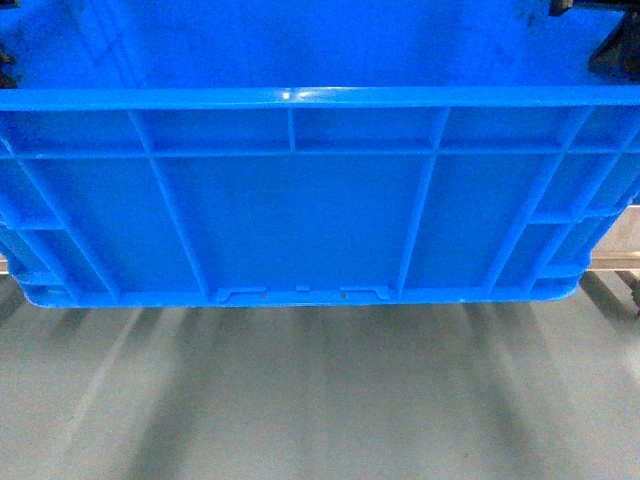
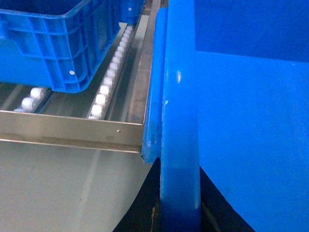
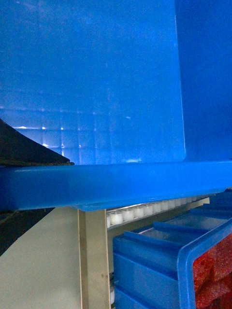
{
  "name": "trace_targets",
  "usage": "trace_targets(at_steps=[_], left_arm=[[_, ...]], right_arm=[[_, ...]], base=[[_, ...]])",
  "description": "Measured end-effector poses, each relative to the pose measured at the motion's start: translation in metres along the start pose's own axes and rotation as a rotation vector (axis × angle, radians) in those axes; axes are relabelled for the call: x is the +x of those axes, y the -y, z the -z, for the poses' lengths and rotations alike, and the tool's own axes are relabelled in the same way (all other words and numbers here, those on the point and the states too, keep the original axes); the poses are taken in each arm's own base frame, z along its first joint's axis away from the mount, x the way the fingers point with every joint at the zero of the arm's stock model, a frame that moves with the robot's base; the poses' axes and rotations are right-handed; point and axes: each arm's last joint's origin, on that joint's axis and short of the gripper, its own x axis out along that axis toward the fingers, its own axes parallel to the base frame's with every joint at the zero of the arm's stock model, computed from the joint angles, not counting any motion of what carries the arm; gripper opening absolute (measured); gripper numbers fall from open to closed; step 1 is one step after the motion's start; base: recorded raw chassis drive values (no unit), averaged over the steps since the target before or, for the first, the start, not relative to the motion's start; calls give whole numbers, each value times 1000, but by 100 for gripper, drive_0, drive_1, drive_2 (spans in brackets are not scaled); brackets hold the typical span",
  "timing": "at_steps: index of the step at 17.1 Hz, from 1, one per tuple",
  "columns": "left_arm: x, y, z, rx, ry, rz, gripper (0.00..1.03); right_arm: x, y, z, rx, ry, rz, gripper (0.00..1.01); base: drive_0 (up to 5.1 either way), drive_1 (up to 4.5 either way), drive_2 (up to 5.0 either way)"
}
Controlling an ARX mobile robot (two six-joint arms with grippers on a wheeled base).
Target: Place box next to blue box on left shelf
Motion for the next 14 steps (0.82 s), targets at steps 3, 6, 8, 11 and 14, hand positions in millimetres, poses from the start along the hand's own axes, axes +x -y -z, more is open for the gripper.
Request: trace_targets(at_steps=[3, 6, 8, 11, 14], left_arm=[[0, 0, 0, 0, 0, 1, 7], [0, 0, 0, 1, 0, 1, 7], [0, 0, 0, 1, 0, 0, 7], [0, 0, 0, 0, 0, 0, 7], [0, 0, 0, 1, 0, 2, 7]], right_arm=[[0, 0, 0, 0, -3, 2, 9], [0, 0, 0, -1, -4, 1, 9], [0, 0, 0, 0, -4, 2, 9], [0, 0, 0, -1, -2, 1, 9], [0, 0, 0, 0, -3, 2, 9]], base=[[0, 0, 0], [0, 0, 0], [0, 0, 0], [0, 0, 0], [0, 0, 0]])
